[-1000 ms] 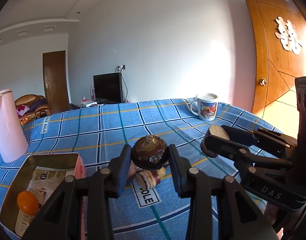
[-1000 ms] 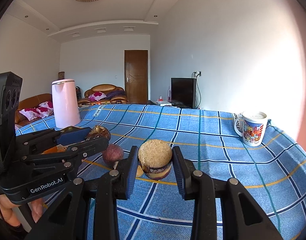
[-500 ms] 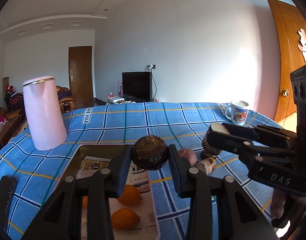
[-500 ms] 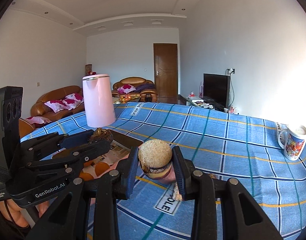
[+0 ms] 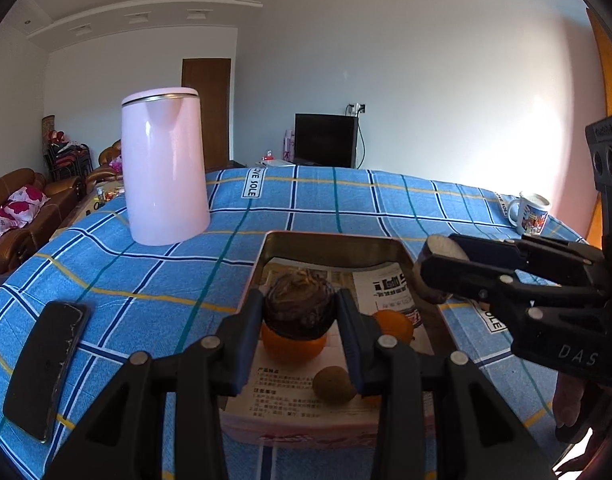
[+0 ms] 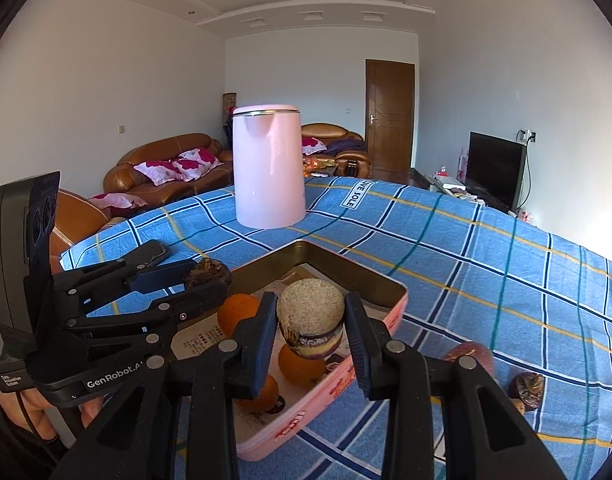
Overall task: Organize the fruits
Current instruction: 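Carry the pastry and sesame bun toward the pink tin, then open both tools over the pink tin to drop the pastry and bun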
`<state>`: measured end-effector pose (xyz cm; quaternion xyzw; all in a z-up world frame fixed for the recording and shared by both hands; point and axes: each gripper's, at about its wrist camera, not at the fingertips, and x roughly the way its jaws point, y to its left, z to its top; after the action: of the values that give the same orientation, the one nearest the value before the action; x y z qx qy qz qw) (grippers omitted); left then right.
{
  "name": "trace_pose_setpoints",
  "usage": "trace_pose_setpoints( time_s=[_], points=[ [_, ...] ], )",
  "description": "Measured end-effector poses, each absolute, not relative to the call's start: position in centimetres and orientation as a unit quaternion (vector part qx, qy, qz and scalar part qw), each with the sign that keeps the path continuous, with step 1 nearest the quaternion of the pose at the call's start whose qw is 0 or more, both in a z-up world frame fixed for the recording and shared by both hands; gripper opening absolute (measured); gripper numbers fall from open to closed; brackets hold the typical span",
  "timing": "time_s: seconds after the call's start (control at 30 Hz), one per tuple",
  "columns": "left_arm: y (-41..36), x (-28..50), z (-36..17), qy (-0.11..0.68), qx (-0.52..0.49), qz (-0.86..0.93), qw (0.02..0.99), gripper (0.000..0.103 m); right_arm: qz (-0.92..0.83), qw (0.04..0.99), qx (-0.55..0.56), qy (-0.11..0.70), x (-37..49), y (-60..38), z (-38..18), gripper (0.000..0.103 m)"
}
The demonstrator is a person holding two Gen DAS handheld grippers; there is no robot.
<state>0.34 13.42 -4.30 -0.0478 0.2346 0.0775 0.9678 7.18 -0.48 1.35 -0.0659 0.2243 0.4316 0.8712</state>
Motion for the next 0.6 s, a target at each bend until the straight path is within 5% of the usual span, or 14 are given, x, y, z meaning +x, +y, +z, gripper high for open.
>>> trace_pose_setpoints(
  time_s=[0.6],
  points=[
    [14.5, 0.2, -5.9, 0.273, -0.046, 0.093, 0.956, 0.040, 0.459, 0.836, -0.112, 0.281, 7.5, 4.4, -1.4, 0.039]
  ],
)
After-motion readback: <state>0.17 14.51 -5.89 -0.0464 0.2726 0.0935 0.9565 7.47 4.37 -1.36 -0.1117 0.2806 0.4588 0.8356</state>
